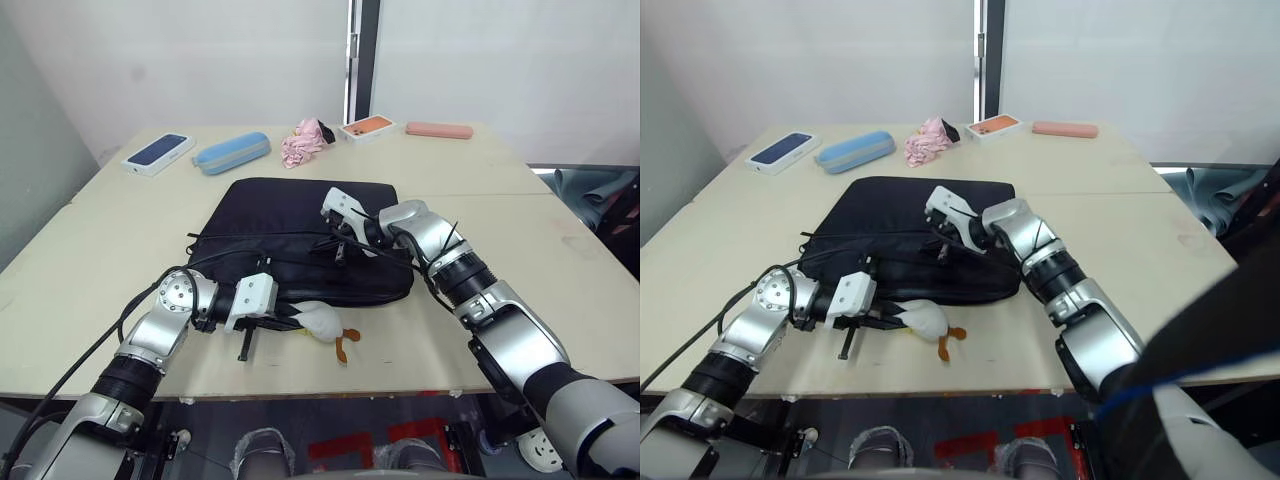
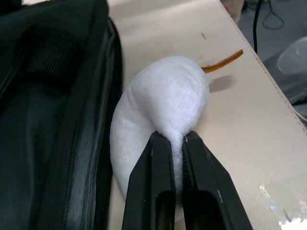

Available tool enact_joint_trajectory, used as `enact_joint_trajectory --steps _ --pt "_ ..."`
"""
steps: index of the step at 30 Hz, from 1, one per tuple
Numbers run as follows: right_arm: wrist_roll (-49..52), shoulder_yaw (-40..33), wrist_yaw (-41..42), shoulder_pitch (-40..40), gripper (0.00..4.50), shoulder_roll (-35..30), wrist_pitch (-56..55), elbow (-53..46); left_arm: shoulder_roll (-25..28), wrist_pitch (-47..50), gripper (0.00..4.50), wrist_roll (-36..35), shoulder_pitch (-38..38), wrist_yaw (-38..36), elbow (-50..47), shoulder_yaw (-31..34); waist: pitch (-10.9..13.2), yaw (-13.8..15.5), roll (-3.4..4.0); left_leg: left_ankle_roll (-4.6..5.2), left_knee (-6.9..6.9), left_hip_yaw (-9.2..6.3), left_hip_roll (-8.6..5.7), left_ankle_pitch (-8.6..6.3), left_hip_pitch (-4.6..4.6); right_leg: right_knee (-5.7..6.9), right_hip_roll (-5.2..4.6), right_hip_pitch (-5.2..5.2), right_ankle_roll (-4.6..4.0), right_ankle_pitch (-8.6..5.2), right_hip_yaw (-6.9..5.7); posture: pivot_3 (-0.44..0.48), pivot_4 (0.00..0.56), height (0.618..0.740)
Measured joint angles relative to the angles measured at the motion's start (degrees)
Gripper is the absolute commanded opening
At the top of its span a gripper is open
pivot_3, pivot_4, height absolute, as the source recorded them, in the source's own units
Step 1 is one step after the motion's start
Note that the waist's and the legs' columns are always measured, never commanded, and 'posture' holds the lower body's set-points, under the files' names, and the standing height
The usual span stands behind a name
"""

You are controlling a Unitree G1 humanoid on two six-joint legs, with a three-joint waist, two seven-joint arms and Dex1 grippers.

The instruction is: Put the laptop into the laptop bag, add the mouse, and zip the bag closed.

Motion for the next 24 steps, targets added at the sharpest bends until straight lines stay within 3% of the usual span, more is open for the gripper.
enact_joint_trajectory --steps 11,21,24 --pt "0.0 0.4 1.1 0.2 0.00 -0.2 1.7 -1.2 -5.5 -1.7 0.02 4.5 -2.2 5.6 -2.5 -5.4 0.0 -0.2 0.00 0.00 -0.09 0.05 0.00 0.00 0.00 -0.12 0.01 -0.01 0.00 0.00 0.01 0.000 0.150 0.740" --pt "0.0 0.7 1.3 0.2 0.00 -0.1 2.3 -1.6 -12.5 1.1 0.02 3.0 -5.8 7.1 -1.3 -7.4 0.0 -0.3 0.00 0.00 -0.17 0.11 0.00 0.00 0.01 -0.21 0.02 -0.01 0.00 0.00 0.04 0.000 0.150 0.740" --pt "0.0 0.7 1.2 0.2 0.00 -0.1 2.3 -1.6 -12.0 4.8 1.06 1.3 -5.7 6.2 -1.5 -7.4 0.0 -0.3 0.00 0.00 -0.19 0.12 0.00 0.00 0.02 -0.23 0.02 -0.01 0.00 0.00 0.04 0.000 0.150 0.740"
